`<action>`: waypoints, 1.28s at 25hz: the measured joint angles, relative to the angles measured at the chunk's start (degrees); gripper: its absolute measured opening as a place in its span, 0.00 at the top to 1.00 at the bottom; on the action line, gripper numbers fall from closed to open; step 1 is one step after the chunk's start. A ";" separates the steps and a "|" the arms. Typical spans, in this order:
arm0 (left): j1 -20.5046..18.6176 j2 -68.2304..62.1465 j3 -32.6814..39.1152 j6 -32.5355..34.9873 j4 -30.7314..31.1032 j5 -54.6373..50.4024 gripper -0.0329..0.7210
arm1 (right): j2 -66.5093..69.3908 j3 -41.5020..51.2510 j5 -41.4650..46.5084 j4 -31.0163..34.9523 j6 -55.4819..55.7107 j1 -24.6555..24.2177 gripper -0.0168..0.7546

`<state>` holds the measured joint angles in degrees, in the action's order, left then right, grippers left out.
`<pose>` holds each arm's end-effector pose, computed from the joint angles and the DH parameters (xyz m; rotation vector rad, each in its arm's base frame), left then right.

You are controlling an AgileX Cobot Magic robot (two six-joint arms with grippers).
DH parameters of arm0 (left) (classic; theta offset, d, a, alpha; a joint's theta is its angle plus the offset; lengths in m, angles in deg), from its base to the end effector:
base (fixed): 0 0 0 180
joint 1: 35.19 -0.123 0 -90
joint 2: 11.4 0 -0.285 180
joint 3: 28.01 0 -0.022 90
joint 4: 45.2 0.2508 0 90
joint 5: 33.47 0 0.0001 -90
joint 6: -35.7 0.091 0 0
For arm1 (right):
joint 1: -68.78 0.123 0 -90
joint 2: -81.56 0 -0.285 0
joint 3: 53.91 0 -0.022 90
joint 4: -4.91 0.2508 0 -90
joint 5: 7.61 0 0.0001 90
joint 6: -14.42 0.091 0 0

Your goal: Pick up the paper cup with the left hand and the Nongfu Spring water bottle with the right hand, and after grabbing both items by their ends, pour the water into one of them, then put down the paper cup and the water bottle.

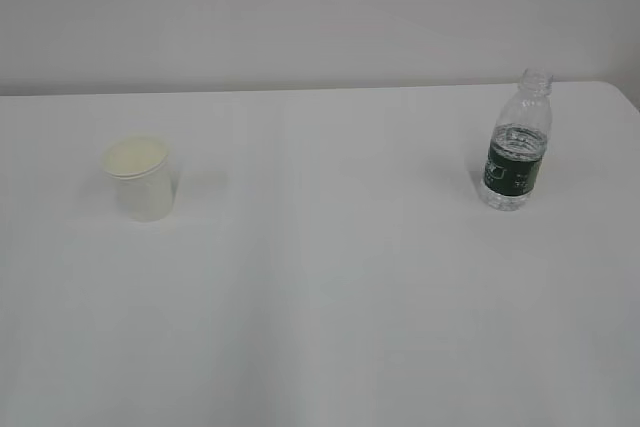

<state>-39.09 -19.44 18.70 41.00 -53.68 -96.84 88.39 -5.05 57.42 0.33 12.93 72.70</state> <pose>-0.0095 -0.0127 0.2833 0.0384 2.0531 -0.0777 -0.0097 -0.0073 0.2701 -0.0915 2.1030 -0.0711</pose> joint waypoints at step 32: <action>0.00 0.00 0.00 0.00 0.10 0.00 0.19 | 0.00 0.00 0.00 0.04 0.00 0.00 0.21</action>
<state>-39.09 -19.44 18.70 41.00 -53.58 -96.84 88.39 -5.05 57.42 0.37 12.93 72.70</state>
